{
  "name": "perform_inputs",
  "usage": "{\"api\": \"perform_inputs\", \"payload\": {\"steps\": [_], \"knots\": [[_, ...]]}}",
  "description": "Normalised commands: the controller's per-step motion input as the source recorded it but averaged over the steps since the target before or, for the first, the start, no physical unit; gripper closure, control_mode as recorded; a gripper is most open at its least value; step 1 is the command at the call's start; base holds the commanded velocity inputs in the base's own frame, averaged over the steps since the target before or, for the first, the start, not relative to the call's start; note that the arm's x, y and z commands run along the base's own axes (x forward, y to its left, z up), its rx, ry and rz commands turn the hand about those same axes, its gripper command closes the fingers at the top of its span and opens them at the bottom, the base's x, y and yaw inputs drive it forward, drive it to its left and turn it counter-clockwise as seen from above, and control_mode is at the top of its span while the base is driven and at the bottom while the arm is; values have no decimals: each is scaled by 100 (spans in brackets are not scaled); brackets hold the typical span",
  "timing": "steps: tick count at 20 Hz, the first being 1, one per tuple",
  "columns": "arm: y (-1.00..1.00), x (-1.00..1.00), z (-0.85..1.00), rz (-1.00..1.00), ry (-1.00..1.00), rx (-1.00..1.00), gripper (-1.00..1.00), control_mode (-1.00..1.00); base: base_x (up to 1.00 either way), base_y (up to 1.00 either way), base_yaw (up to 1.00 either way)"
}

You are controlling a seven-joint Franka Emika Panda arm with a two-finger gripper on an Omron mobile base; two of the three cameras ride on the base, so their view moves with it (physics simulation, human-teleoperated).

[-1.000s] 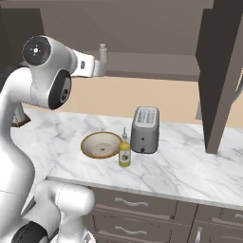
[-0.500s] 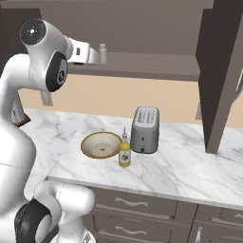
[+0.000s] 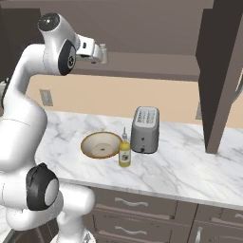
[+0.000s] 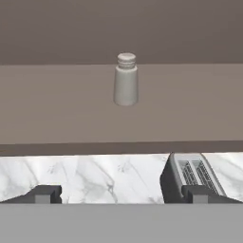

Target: Retrieve the bottle and the shaker from the cabinet and place them next to the mixing bowl on the counter. Then add garlic from the fridge to the mixing bowl.

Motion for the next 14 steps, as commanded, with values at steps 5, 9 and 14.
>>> {"api": "perform_inputs", "payload": {"steps": [5, 9, 14], "knots": [[0, 66, -17, 0, -10, 0, -100, -100, 0, 0, 0], [0, 68, 0, 0, -14, 0, -100, -100, 0, 0, 0], [-4, 15, 0, 0, -1, 0, -100, -100, 0, 0, 0]]}}
